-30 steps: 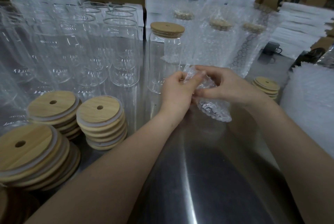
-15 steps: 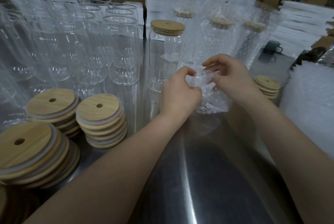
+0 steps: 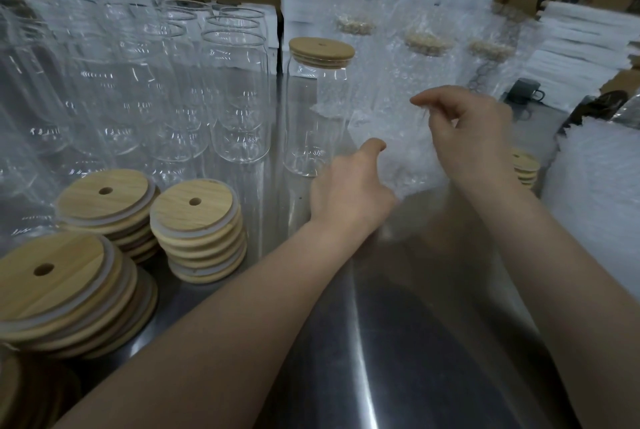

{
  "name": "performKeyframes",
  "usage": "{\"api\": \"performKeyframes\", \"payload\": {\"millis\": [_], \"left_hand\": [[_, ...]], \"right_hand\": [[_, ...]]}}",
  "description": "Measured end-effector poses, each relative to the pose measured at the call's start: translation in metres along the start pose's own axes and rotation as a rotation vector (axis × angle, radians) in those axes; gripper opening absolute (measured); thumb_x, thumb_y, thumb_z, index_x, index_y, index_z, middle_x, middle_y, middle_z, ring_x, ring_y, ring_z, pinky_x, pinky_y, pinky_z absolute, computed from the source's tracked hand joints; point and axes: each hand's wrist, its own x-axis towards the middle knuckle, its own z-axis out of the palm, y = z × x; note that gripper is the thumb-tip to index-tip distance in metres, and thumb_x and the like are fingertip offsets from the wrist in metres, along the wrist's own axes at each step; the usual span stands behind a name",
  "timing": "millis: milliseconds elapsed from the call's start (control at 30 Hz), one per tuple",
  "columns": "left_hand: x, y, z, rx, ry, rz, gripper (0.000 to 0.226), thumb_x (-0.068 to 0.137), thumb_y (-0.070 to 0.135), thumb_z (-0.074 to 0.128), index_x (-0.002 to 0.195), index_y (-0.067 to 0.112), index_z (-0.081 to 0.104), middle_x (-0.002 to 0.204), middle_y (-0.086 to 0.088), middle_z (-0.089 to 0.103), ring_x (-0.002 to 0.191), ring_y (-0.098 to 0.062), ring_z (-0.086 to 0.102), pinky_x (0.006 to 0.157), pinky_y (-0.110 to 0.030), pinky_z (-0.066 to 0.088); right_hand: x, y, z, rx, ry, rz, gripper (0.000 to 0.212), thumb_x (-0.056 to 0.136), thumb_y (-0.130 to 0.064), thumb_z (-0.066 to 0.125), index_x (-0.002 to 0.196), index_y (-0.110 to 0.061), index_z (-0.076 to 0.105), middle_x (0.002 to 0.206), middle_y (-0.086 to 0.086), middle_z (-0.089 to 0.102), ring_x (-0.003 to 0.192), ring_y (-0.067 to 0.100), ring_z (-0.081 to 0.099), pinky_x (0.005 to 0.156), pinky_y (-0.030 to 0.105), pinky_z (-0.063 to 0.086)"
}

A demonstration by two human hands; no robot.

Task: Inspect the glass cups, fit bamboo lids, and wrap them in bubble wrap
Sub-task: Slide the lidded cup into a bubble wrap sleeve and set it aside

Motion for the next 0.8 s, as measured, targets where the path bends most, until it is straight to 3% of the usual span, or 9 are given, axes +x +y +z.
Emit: {"api": "performKeyframes", "payload": {"millis": [100, 233, 300, 400, 467, 600, 667, 700, 800], "left_hand": [[0.002, -0.001, 0.0, -0.002, 0.042, 0.02, 0.059, 0.08, 0.012, 0.054, 0.134, 0.036, 0.05, 0.099, -0.004, 0.065, 0.099, -0.032, 0.06, 0.068, -0.034, 0.038], [0.0, 0.001, -0.002, -0.098, 0.099, 0.001, 0.047, 0.084, 0.024, 0.053, 0.13, 0.034, 0.057, 0.099, -0.002, 0.068, 0.099, -0.028, 0.062, 0.077, -0.037, 0.048], [0.0, 0.001, -0.002, -0.184, 0.099, -0.03, 0.04, 0.086, 0.028, 0.052, 0.125, 0.034, 0.061, 0.092, -0.001, 0.07, 0.095, -0.027, 0.062, 0.081, -0.038, 0.051], [0.003, 0.0, -0.001, -0.286, 0.148, -0.061, 0.016, 0.088, 0.029, 0.053, 0.082, 0.025, 0.067, 0.069, -0.002, 0.062, 0.077, -0.029, 0.056, 0.063, -0.033, 0.041], [0.004, -0.001, -0.001, -0.352, 0.194, -0.083, 0.036, 0.09, 0.028, 0.054, 0.056, 0.018, 0.048, 0.054, -0.001, 0.051, 0.065, -0.031, 0.052, 0.056, -0.036, 0.035], [0.005, 0.0, -0.003, -0.445, 0.184, -0.099, 0.037, 0.092, 0.03, 0.052, 0.065, 0.004, 0.055, 0.061, -0.016, 0.062, 0.069, -0.034, 0.064, 0.069, -0.046, 0.051], [0.004, -0.001, -0.004, -0.47, 0.163, -0.108, 0.039, 0.093, 0.033, 0.052, 0.067, 0.005, 0.06, 0.054, -0.008, 0.063, 0.066, -0.032, 0.064, 0.069, -0.045, 0.053], [0.004, 0.0, -0.004, -0.479, 0.153, -0.112, 0.04, 0.093, 0.034, 0.052, 0.065, 0.007, 0.061, 0.05, -0.004, 0.061, 0.064, -0.029, 0.065, 0.069, -0.043, 0.054], [0.003, 0.001, -0.005, -0.518, 0.132, -0.135, 0.037, 0.081, 0.039, 0.047, 0.061, 0.01, 0.06, 0.048, 0.002, 0.063, 0.059, -0.025, 0.066, 0.067, -0.042, 0.056]], "right_hand": [[0.002, 0.003, -0.003, -0.048, 0.017, -0.008, 0.03, 0.095, -0.003, 0.051, 0.11, -0.013, 0.075, 0.112, 0.003, 0.073, 0.105, 0.02, 0.066, 0.09, 0.029, 0.05], [0.004, -0.001, -0.006, 0.0, -0.016, 0.021, 0.033, 0.094, 0.001, 0.05, 0.11, -0.013, 0.075, 0.111, 0.001, 0.072, 0.099, 0.009, 0.063, 0.087, 0.011, 0.042], [0.003, -0.004, -0.007, 0.042, -0.045, 0.069, 0.039, 0.091, 0.003, 0.048, 0.112, -0.017, 0.074, 0.106, -0.006, 0.07, 0.09, 0.002, 0.058, 0.083, 0.01, 0.043], [0.002, -0.013, -0.009, 0.075, -0.023, 0.099, 0.046, 0.083, -0.004, 0.047, 0.115, -0.024, 0.072, 0.099, -0.019, 0.059, 0.091, -0.004, 0.052, 0.081, 0.007, 0.04], [0.004, -0.023, -0.01, 0.126, 0.044, 0.087, 0.046, 0.081, -0.01, 0.047, 0.119, -0.025, 0.069, 0.103, -0.021, 0.059, 0.096, 0.003, 0.055, 0.084, 0.016, 0.042], [0.011, -0.055, -0.001, 0.351, -0.072, 0.037, 0.047, 0.091, -0.021, 0.056, 0.138, -0.023, 0.052, 0.124, -0.011, 0.057, 0.114, 0.003, 0.054, 0.093, 0.012, 0.042], [0.015, -0.069, 0.008, 0.37, -0.247, 0.045, 0.07, 0.09, -0.04, 0.065, 0.15, -0.028, 0.031, 0.146, -0.007, 0.043, 0.129, 0.007, 0.044, 0.1, 0.011, 0.037], [0.018, -0.074, 0.013, 0.358, -0.318, 0.044, 0.083, 0.087, -0.048, 0.069, 0.153, -0.029, 0.023, 0.155, -0.006, 0.033, 0.136, 0.01, 0.038, 0.106, 0.017, 0.034], [0.022, -0.084, 0.03, 0.345, -0.401, 0.068, 0.103, 0.077, -0.053, 0.078, 0.155, -0.029, 0.015, 0.153, -0.004, 0.034, 0.136, 0.016, 0.038, 0.107, 0.029, 0.036]]}}
